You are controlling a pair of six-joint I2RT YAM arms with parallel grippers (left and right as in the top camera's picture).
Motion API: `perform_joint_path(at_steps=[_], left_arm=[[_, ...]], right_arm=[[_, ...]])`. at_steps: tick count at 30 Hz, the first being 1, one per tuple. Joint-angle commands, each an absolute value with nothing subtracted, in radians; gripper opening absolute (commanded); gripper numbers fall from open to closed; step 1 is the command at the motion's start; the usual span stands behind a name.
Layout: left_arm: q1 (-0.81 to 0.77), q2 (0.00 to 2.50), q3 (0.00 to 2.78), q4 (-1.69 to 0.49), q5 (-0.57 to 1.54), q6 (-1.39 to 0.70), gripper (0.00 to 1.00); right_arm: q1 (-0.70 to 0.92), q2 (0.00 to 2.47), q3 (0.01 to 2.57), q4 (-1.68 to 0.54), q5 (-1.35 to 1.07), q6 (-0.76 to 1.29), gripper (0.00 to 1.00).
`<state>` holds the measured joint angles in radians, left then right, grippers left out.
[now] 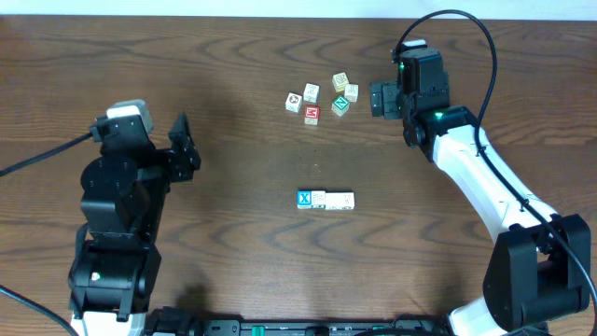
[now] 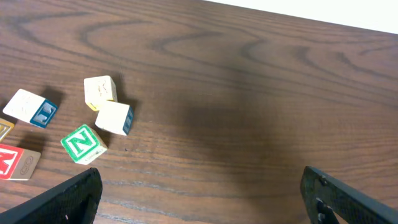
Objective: Lift 4 blocks
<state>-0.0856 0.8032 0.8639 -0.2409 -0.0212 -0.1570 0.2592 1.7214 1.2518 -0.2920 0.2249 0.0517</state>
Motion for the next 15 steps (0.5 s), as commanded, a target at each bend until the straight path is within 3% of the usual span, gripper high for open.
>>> perform_joint_path(at_steps=[1, 8, 15], left_arm=[[-0.080, 0.822, 0.883, -0.194, -0.007, -0.122, 0.74], [-0.089, 0.778, 0.871, -0.178, 0.070, -0.114, 0.74], [-0.092, 0.534, 0.686, -0.080, 0.097, -0.032, 0.74]], right_arm=[[0.257, 1.723, 1.264, -0.292, 0.231, 0.047, 0.99], [0.257, 1.723, 1.264, -0.293, 0.231, 0.047, 0.99], [0.257, 1.723, 1.264, -0.292, 0.231, 0.047, 0.99]])
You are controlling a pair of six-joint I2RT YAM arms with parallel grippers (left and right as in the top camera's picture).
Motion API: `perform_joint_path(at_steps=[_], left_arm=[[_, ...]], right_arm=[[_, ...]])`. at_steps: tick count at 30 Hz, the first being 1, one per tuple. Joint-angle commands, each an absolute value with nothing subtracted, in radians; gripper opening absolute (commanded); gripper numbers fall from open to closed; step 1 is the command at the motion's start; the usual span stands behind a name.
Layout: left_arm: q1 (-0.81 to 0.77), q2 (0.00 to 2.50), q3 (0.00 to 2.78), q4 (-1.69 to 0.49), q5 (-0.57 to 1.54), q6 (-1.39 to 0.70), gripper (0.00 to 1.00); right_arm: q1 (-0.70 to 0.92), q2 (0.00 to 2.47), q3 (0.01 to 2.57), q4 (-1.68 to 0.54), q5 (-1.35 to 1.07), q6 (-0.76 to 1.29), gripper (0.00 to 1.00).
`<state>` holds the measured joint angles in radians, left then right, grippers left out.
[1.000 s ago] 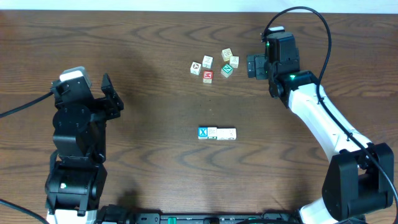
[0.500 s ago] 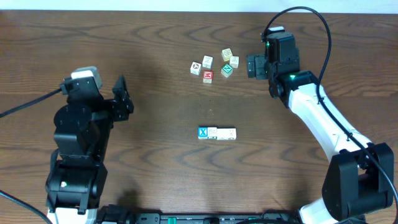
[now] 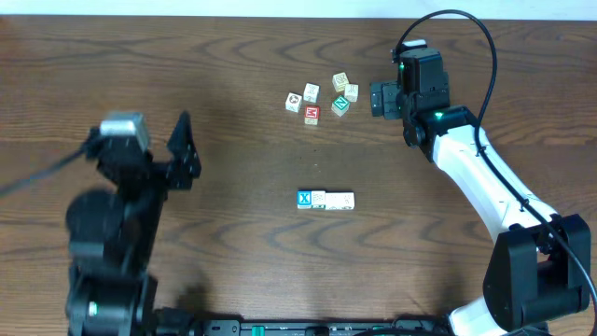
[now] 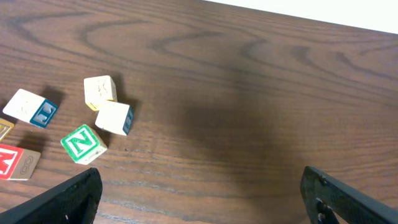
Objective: Lift 4 blocks
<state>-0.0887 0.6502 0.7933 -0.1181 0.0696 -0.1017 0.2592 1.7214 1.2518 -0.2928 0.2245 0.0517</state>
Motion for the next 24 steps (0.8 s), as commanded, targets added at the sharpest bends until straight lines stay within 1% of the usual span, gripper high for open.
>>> perform_joint_path(at_steps=[1, 3, 4, 9, 19, 24], left_arm=[[-0.092, 0.491, 0.641, -0.051, 0.097, -0.019, 0.74], [-0.092, 0.384, 0.520, 0.035, 0.097, 0.000, 0.74], [-0.092, 0.273, 0.390, 0.118, 0.097, 0.000, 0.74], [-0.092, 0.094, 0.159, 0.235, 0.102, -0.012, 0.74], [-0.092, 0.001, 0.008, 0.278, 0.082, -0.012, 0.74], [-0.092, 0.001, 0.004, 0.199, 0.052, -0.012, 0.74]], right_arm=[[0.257, 1.723, 1.264, -0.293, 0.231, 0.047, 0.99], [0.257, 1.723, 1.264, -0.292, 0.231, 0.047, 0.99], [0.257, 1.723, 1.264, -0.293, 0.231, 0.047, 0.99], [0.257, 1.723, 1.264, -0.292, 0.231, 0.047, 0.99], [0.257, 1.723, 1.264, -0.293, 0.231, 0.047, 0.99], [0.257, 1.723, 1.264, -0.293, 0.231, 0.047, 0.99]])
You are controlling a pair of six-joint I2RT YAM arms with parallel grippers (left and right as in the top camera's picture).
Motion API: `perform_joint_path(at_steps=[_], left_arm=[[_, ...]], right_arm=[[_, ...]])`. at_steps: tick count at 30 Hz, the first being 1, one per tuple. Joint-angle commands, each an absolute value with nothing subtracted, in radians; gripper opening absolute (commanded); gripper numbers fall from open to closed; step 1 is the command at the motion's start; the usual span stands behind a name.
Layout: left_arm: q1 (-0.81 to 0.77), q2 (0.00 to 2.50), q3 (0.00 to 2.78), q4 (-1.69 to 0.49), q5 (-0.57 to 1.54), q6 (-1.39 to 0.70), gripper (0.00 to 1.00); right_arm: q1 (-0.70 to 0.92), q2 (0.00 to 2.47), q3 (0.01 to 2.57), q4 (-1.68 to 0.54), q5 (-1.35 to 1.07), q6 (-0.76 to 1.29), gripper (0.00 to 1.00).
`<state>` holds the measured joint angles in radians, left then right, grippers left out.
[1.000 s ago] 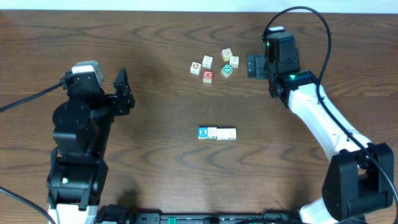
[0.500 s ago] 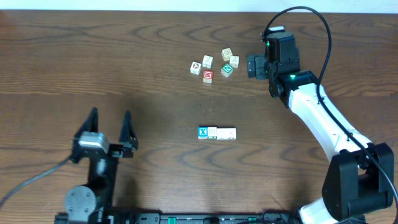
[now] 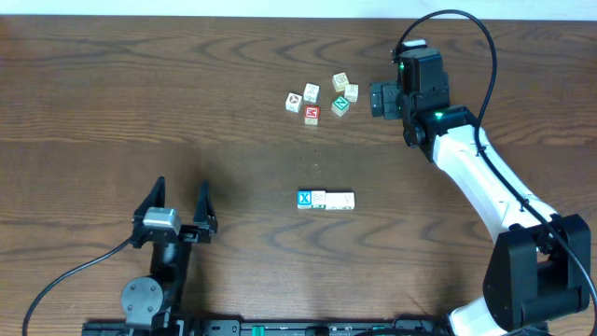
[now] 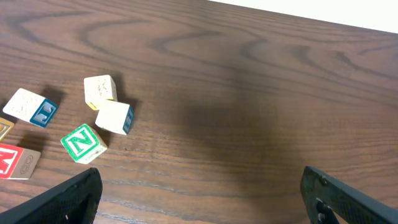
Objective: Lift 4 blocks
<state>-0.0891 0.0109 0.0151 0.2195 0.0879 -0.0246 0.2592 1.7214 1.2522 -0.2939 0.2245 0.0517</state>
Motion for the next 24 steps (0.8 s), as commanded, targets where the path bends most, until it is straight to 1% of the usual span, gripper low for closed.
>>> perform_joint_path(at_steps=[1, 8, 24], left_arm=[[-0.092, 0.001, 0.004, 0.176, 0.036, -0.012, 0.75], [-0.077, 0.001, 0.004, -0.069, -0.047, -0.094, 0.74], [-0.070, 0.001, 0.004, -0.074, -0.045, -0.075, 0.74]], right_arm=[[0.257, 1.723, 1.264, -0.293, 0.231, 0.047, 0.99], [0.257, 1.723, 1.264, -0.293, 0.231, 0.047, 0.99], [0.257, 1.723, 1.264, -0.292, 0.231, 0.047, 0.99]])
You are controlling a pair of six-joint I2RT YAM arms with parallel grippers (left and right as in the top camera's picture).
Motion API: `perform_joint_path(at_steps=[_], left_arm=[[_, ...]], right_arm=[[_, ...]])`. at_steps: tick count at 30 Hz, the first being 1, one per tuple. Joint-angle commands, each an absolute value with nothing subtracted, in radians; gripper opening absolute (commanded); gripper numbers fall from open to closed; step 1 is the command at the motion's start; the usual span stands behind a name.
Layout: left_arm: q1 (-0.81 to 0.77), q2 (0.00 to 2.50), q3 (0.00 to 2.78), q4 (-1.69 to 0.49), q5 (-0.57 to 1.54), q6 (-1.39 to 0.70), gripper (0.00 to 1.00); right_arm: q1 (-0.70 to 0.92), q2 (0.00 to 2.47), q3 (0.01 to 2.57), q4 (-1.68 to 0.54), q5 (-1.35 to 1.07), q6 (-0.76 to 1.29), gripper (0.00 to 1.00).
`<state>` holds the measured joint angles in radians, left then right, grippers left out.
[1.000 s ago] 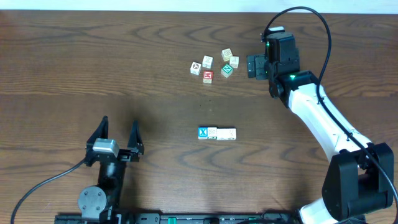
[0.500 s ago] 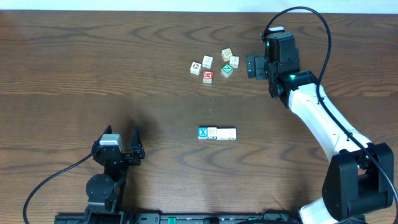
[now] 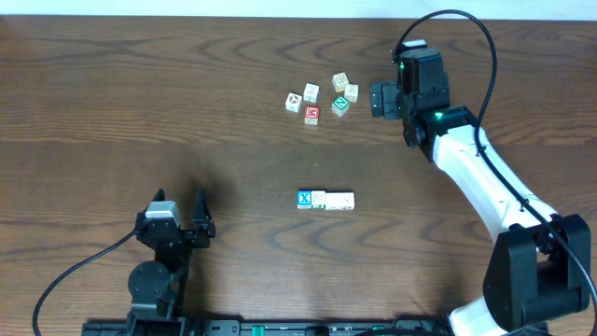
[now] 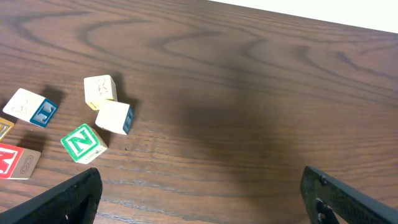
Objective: Lift 4 blocks
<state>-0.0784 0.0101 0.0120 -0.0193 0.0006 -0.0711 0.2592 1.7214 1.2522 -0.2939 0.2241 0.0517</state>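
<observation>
A row of blocks [image 3: 326,199], blue X block [image 3: 304,198] at its left end, lies mid-table. Several loose blocks [image 3: 322,98] sit at the back. The right wrist view shows a green N block [image 4: 83,144], a cream block [image 4: 100,91], a white block with a blue side [image 4: 114,117] and a red one [image 4: 17,162]. My right gripper [image 3: 378,100] is open just right of that cluster, its fingers [image 4: 68,199] wide apart over bare wood. My left gripper [image 3: 172,220] is open and empty, folded low at the near left edge.
The table [image 3: 187,84] is dark wood. The right arm's white link [image 3: 476,177] slants across the right side. A black cable [image 3: 75,271] trails from the left arm along the near edge.
The left arm's head has shifted slightly at the near left edge and its fingers look more tucked in. The right arm and all blocks are where they were.
The left arm stood raised over the left side of the table, gripper open. Then it appeared blurred there. Then it was folded low at the near left edge, where it still rests. The right gripper stayed open beside the back cluster, and no block moved.
</observation>
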Motion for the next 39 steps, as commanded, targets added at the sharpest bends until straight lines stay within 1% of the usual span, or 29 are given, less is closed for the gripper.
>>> perform_joint_path(at_steps=[1, 31, 35, 39], left_arm=[[-0.070, 0.001, 0.004, -0.074, -0.045, -0.075, 0.75], [-0.070, 0.005, 0.004, -0.071, -0.045, -0.075, 0.75], [-0.070, 0.005, 0.004, -0.071, -0.045, -0.075, 0.75], [-0.070, 0.005, 0.004, -0.071, -0.045, -0.075, 0.75]], right_arm=[[0.257, 1.723, 1.264, -0.293, 0.231, 0.047, 0.99], [0.257, 1.723, 1.264, -0.293, 0.231, 0.047, 0.99], [0.256, 1.702, 1.264, -0.300, 0.348, -0.047, 0.99], [0.265, 1.633, 1.261, -0.364, 0.357, -0.054, 0.99]])
